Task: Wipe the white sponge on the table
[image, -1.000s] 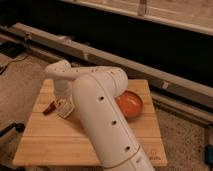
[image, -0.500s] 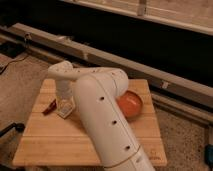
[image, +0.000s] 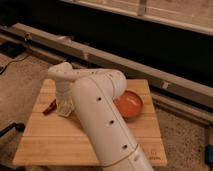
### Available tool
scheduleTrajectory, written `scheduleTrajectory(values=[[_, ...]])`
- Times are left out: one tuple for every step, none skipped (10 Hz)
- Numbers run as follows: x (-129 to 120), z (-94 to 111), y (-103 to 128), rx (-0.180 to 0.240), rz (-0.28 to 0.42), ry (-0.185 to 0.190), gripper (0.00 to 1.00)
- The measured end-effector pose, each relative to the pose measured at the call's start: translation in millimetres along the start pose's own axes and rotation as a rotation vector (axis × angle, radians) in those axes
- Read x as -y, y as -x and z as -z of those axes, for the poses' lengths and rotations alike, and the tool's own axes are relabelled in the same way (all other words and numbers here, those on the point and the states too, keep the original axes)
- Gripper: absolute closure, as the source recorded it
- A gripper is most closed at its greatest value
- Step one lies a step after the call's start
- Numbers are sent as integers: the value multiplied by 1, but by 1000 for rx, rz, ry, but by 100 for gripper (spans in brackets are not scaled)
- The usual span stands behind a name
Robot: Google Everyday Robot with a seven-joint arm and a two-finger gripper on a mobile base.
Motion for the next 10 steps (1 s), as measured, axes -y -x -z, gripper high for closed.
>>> scheduleTrajectory(values=[[0, 0, 0, 2, 6, -3, 70], [-2, 2, -2, 6, 20, -5, 82], [-5, 2, -4, 8, 36, -7, 92], [-8, 3, -7, 8, 51, -9, 98], [-13, 4, -13, 9, 80, -17, 100], [-19, 5, -21, 9, 109, -23, 100], [-24, 3, -29, 5, 131, -27, 100], [-29, 2, -42, -3, 166, -41, 100], [-34, -1, -54, -12, 197, -58, 100], [-37, -4, -62, -22, 221, -73, 100]])
